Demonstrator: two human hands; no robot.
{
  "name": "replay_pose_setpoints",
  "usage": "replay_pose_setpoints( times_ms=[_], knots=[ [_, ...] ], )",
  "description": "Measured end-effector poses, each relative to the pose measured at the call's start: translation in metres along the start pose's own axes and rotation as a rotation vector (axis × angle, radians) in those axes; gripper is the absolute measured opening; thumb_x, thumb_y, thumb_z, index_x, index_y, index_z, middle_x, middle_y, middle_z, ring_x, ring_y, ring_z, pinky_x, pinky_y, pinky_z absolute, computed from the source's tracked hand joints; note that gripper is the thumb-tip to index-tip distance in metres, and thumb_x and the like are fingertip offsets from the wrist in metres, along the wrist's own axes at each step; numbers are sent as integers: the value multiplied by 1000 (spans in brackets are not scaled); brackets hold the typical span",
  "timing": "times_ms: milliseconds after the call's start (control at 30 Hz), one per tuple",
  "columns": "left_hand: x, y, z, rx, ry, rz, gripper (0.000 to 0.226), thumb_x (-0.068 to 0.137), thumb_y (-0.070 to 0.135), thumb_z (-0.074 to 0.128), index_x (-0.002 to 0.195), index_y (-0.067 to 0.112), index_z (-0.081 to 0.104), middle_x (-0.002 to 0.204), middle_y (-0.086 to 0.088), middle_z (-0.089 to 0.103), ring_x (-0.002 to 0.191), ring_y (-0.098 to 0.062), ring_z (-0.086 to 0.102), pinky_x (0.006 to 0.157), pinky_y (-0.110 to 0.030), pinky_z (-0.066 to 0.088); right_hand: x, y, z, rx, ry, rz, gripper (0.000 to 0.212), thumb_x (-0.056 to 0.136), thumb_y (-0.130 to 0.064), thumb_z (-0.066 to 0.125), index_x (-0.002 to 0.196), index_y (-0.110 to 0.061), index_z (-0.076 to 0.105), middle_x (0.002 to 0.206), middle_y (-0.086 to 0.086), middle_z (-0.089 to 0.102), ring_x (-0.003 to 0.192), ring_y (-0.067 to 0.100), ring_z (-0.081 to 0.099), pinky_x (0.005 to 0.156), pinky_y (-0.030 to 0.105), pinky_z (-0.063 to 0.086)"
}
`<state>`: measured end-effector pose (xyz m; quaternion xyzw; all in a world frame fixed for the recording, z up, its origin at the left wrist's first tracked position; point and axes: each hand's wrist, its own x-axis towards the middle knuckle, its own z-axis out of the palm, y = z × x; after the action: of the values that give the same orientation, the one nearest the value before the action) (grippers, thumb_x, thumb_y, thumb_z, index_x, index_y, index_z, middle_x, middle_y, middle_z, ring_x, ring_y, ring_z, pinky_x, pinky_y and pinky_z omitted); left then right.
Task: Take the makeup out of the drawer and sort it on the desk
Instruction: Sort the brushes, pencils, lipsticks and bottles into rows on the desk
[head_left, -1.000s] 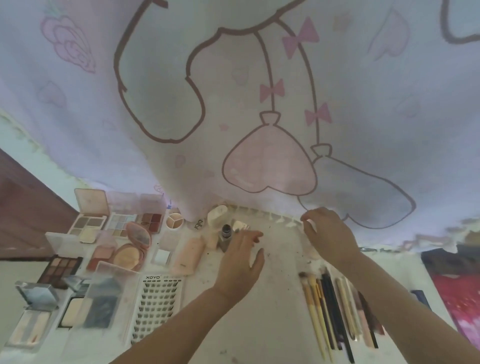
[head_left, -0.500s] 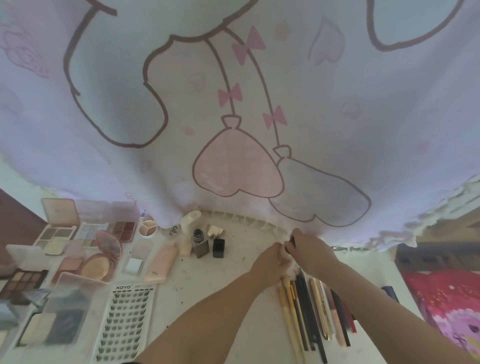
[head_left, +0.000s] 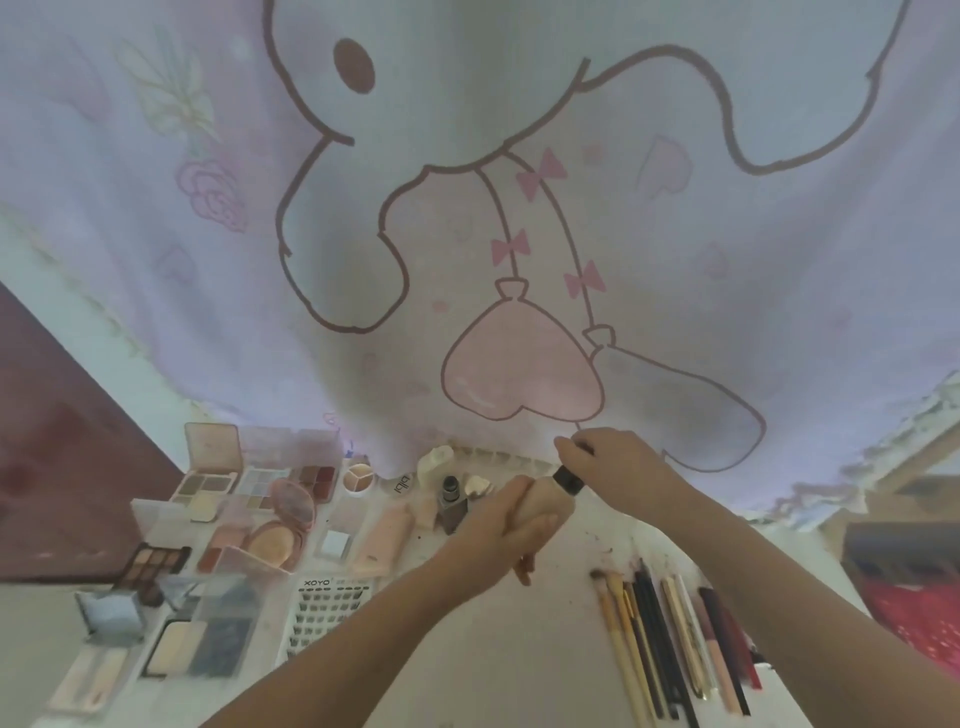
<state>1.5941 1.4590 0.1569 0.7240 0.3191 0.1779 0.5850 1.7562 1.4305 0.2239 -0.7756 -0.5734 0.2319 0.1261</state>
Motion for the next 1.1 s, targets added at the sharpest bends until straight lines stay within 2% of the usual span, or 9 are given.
replay_pose_setpoints(
  times_ms=[233,333,467,567,667,800,900,967,1100],
  knots=[
    [-27,26,-53,-323,-289,-123,32,94,44,48,107,15,56,78,-10,57,54,-16,53,46,-23,46,-16,-24,-3,171,7,-266,24,98,-33,39,84,-18,51,73,-5,53,64,10,49,57,13,39],
    [-34,27,-69,-102,-203,-82,28,92,41,54,109,19,57,76,-5,59,53,-13,52,47,-23,46,-23,-29,-12,217,-172,-219,15,98,-35,41,105,-24,48,77,-10,60,61,1,54,54,13,41],
    [-44,25,-72,155,-105,-16,23,91,36,58,107,19,56,71,1,60,44,-5,49,47,-22,45,-29,-34,-12,158,-241,-99,38,98,-47,33,87,-20,57,46,-9,53,35,0,41,43,7,32],
    [-52,24,-73,181,-92,-17,23,92,35,57,105,17,56,71,0,60,41,-3,48,45,-21,43,-34,-37,-11,184,-259,-155,15,97,-34,45,102,-23,55,73,-11,60,48,-7,53,48,7,40],
    [-58,24,-77,203,-86,-13,26,91,38,58,106,17,56,72,-2,61,42,-3,48,44,-20,42,-39,-40,-12,354,-335,-108,28,94,-40,49,122,-32,48,100,-7,66,81,2,67,61,16,51],
    [-63,24,-76,224,-79,-5,27,90,39,59,109,20,55,72,-1,61,43,-3,48,44,-19,41,-39,-46,-1,200,-284,-8,40,97,-50,34,94,-20,61,63,-7,67,45,-1,55,47,14,40],
    [-66,21,-76,233,-77,-5,27,90,37,59,111,21,53,73,-1,61,43,-4,48,43,-18,41,-44,-42,-6,283,-294,-94,13,95,-33,50,104,-27,58,86,-8,66,65,-4,59,57,13,46],
    [-69,20,-78,225,-70,6,21,90,35,59,108,27,51,72,0,61,42,-2,48,42,-18,41,-48,-46,-11,397,-330,-57,24,93,-37,53,116,-28,54,100,-6,67,83,6,66,63,18,51],
    [-71,20,-77,236,-57,28,20,90,33,60,107,29,51,70,3,59,42,-1,48,43,-18,40,-46,-58,-1,263,-320,92,51,94,-57,34,98,-17,64,67,-4,69,50,6,58,48,16,43]
  ],
)
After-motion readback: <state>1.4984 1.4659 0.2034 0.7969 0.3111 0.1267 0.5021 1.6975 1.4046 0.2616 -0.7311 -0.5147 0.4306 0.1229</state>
